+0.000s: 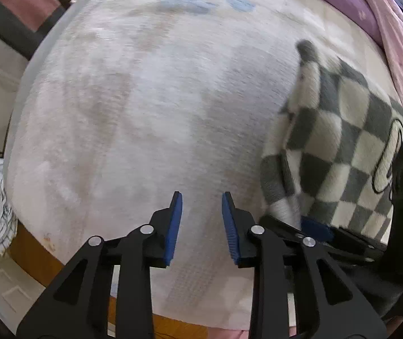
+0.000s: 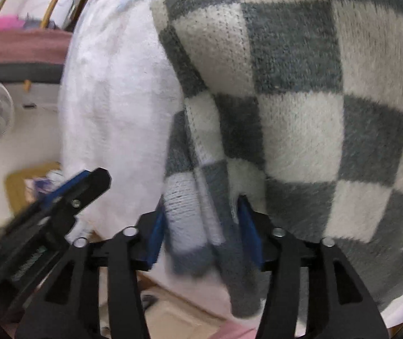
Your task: Fold large clothes
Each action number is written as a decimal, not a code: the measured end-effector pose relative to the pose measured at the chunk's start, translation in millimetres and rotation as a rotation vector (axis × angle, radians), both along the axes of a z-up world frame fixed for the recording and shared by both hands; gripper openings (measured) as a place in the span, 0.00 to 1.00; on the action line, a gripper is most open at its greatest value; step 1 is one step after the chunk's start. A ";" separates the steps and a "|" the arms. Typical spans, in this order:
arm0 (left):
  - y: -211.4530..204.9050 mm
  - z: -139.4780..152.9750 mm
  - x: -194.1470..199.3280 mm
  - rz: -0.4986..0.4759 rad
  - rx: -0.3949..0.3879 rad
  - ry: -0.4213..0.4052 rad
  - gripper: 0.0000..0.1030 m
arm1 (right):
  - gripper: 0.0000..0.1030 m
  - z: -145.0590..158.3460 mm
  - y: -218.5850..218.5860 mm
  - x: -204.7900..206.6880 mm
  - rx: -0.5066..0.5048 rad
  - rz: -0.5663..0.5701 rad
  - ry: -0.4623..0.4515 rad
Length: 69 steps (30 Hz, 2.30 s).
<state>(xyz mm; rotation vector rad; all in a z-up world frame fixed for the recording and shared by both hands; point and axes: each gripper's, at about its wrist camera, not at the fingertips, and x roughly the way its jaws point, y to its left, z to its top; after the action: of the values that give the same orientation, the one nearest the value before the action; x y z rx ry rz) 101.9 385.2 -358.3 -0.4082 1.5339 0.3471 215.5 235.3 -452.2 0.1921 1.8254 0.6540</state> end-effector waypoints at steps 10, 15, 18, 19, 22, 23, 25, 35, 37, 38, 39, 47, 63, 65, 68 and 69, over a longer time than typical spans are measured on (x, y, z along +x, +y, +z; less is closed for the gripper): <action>-22.9 2.9 -3.2 -0.034 -0.163 -0.033 0.70 | 0.75 57.0 -88.0 13.6 0.045 -0.139 0.012; -64.4 -73.8 -13.6 0.074 -0.486 0.041 0.65 | 0.78 68.0 -139.9 6.4 -0.050 -0.186 -0.038; -62.8 -93.0 -31.1 0.196 -0.578 -0.022 0.21 | 0.78 64.7 -180.5 -0.5 -0.088 -0.282 -0.004; -59.7 -89.1 -34.0 0.184 -0.575 -0.028 0.13 | 0.78 67.4 -198.0 -2.3 -0.107 -0.320 -0.001; -42.1 -58.7 -41.3 0.164 -0.535 -0.059 0.10 | 0.78 79.2 -222.5 -4.2 -0.112 -0.380 -0.018; -36.9 -46.7 -41.6 0.154 -0.512 -0.071 0.10 | 0.77 84.0 -234.2 -3.0 -0.117 -0.395 -0.026; -32.2 -33.6 -39.1 0.125 -0.464 -0.075 0.10 | 0.78 88.5 -243.4 0.7 -0.123 -0.410 -0.044; -59.8 -68.9 10.0 -0.042 -0.228 0.149 0.41 | 0.38 118.2 -192.9 70.5 -0.152 -0.272 -0.325; -59.3 -35.9 19.8 -0.103 -0.055 0.084 0.76 | 0.38 118.7 -175.8 95.8 -0.087 -0.227 -0.344; -57.9 -24.1 25.7 -0.120 -0.023 0.054 0.76 | 0.38 114.3 -167.5 105.2 -0.068 -0.187 -0.339; -55.7 -17.0 33.5 -0.124 -0.028 0.039 0.76 | 0.38 108.0 -154.3 114.5 -0.064 -0.152 -0.342; -62.9 13.8 112.3 -0.136 -0.035 -0.105 0.76 | 0.00 23.7 -187.8 170.9 -0.185 -0.324 -0.121; -86.9 -107.2 257.8 -0.177 -0.092 -0.056 0.69 | 0.00 -13.4 -161.1 198.4 -0.387 -0.232 -0.289; -91.0 -96.0 260.3 -0.231 -0.079 -0.036 0.66 | 0.00 -10.7 -166.9 199.6 -0.368 -0.267 -0.254; -85.0 -60.6 243.7 -0.242 -0.104 -0.079 0.57 | 0.00 19.3 -182.1 190.4 -0.286 -0.315 -0.166; -84.5 -47.1 233.7 -0.256 -0.109 -0.103 0.52 | 0.00 32.8 -181.6 184.2 -0.281 -0.283 -0.183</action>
<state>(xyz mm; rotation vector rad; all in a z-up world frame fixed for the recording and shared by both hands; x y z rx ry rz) 335.6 300.7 -405.4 -0.3049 1.4873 0.0418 399.7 53.6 -419.4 0.1915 1.6524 0.2070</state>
